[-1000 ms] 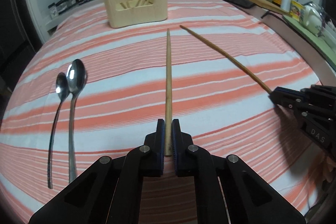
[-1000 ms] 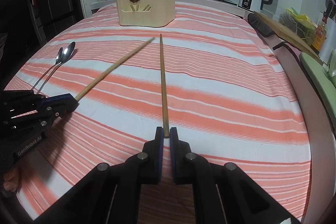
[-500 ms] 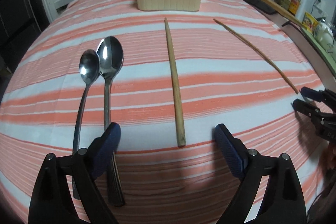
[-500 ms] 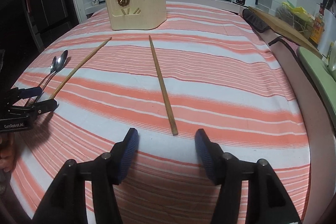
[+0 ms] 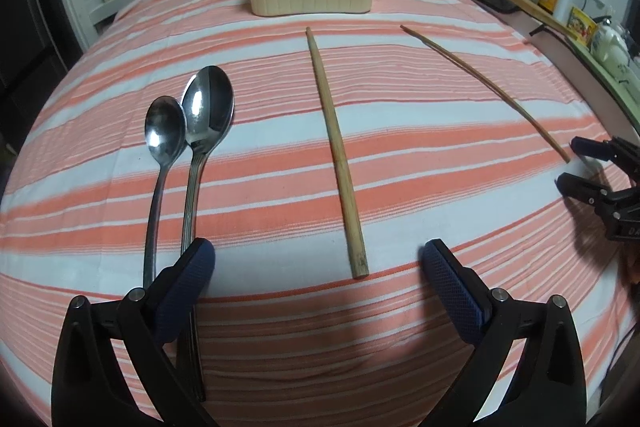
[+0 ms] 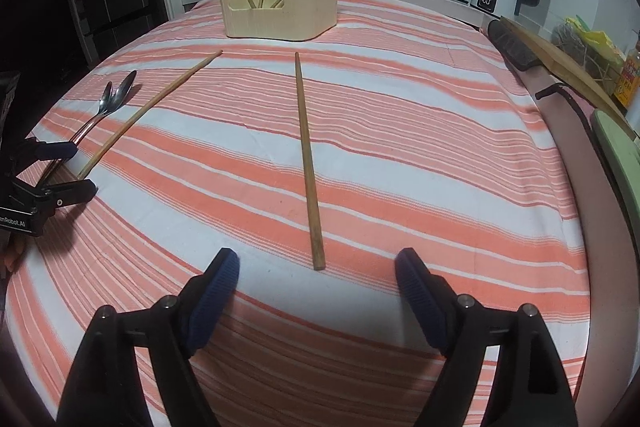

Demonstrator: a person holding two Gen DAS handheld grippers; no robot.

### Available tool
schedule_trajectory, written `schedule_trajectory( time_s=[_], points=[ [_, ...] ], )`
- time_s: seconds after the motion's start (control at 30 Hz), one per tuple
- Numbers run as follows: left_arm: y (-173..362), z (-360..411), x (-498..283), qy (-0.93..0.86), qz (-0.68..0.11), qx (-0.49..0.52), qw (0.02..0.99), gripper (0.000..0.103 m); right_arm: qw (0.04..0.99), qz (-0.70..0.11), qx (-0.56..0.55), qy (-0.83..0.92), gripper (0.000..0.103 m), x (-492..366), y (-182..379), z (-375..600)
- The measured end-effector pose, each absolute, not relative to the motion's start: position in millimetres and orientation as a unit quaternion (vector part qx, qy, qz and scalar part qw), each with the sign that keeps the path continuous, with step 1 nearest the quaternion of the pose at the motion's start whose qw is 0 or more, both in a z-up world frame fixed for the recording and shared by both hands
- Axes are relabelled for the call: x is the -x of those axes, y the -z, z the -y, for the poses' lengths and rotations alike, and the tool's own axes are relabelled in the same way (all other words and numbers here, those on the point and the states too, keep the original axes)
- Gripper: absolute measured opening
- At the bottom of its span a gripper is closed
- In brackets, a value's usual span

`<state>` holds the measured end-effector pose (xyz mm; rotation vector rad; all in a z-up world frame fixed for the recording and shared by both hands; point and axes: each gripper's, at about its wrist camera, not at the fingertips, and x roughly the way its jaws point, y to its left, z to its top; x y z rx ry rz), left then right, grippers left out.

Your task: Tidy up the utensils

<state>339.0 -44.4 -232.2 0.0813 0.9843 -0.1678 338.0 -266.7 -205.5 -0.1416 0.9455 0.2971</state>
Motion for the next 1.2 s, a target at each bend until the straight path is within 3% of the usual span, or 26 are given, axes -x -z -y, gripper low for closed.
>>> schedule_trajectory(
  time_s=[0.17,0.23,0.3,0.73,0.83,1.03,1.1,1.13,1.17,1.2],
  points=[
    [232.3,48.3,-338.7,0.055,-0.470,-0.030,0.881,0.103,0.877,-0.454,0.068,-0.143,0.086,-338.0,205.6,266.8],
    [232.1,48.8,-338.8,0.055,-0.472,-0.033,0.879,0.103,0.874,-0.457,0.063,-0.154,0.091,-338.4,206.5,266.1],
    [231.6,47.0,-337.8,0.073,-0.481,-0.038,0.873,0.103,0.868,-0.463,0.073,-0.163,0.103,-337.9,209.1,260.8],
    [229.6,47.5,-321.5,0.102,-0.478,-0.057,0.871,0.103,0.871,-0.458,0.077,-0.162,0.102,-336.1,207.3,266.2],
    [229.7,55.1,-323.0,0.110,-0.479,-0.059,0.869,0.102,0.874,-0.456,0.073,-0.153,0.093,-337.7,205.5,272.0],
    [227.2,63.8,-323.3,0.118,-0.459,-0.060,0.878,0.086,0.878,-0.442,0.079,-0.165,0.067,-340.7,202.5,266.9],
    [225.1,65.8,-318.3,0.126,-0.449,-0.062,0.883,0.073,0.879,-0.438,0.085,-0.169,0.054,-339.6,202.1,262.9],
    [224.1,67.0,-315.4,0.130,-0.444,-0.062,0.885,0.060,0.879,-0.436,0.087,-0.172,0.050,-338.3,201.5,261.4],
    [223.2,68.9,-313.5,0.130,-0.438,-0.065,0.887,0.039,0.879,-0.434,0.085,-0.177,0.033,-336.7,200.6,260.4],
    [222.4,70.5,-312.0,0.132,-0.433,-0.064,0.889,0.028,0.880,-0.433,0.088,-0.175,0.019,-335.4,200.3,259.2]
  ],
)
